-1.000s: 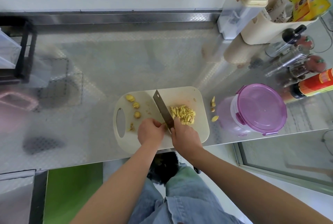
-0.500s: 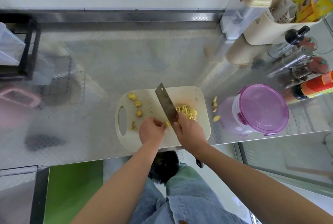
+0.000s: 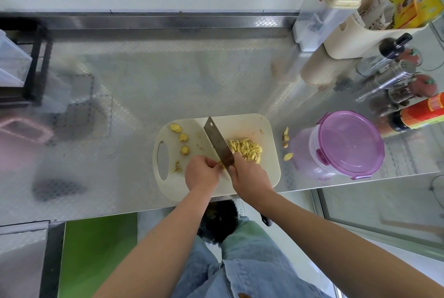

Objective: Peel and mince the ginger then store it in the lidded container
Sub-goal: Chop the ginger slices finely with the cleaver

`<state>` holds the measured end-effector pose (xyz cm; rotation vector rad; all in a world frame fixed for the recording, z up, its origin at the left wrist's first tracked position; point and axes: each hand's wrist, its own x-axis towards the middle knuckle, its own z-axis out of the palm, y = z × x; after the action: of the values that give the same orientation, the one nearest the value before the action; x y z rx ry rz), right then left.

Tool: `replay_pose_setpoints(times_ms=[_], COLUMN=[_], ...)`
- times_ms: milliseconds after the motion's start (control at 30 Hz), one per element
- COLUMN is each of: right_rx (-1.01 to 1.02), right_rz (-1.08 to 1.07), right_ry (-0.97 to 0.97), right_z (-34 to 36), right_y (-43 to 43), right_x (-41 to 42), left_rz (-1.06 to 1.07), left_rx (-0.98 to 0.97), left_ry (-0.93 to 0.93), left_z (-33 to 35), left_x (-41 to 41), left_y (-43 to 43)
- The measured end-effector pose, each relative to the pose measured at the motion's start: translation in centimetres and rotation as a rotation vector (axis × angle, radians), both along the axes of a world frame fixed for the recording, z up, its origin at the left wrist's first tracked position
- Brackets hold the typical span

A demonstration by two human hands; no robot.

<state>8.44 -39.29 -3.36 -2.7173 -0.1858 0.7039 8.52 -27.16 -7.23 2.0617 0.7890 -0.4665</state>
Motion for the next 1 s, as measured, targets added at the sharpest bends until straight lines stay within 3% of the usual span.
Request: replay_pose_setpoints(times_ms=[433,1000], right_rx=[0.093,0.014], right_rz=[-0.103,0.005], right_ry=[-0.045,0.003], right_z=[-0.4,0.3], right_y=[1.0,-0.2], right_x=[1.1,-0.1], left_rz=[0.018,0.012], left_rx=[-0.007,0.001], left_ry=[-0.001,0.023], left_z=[0.3,0.2], left_x=[-0.1,0.0], left_y=[0.0,0.0])
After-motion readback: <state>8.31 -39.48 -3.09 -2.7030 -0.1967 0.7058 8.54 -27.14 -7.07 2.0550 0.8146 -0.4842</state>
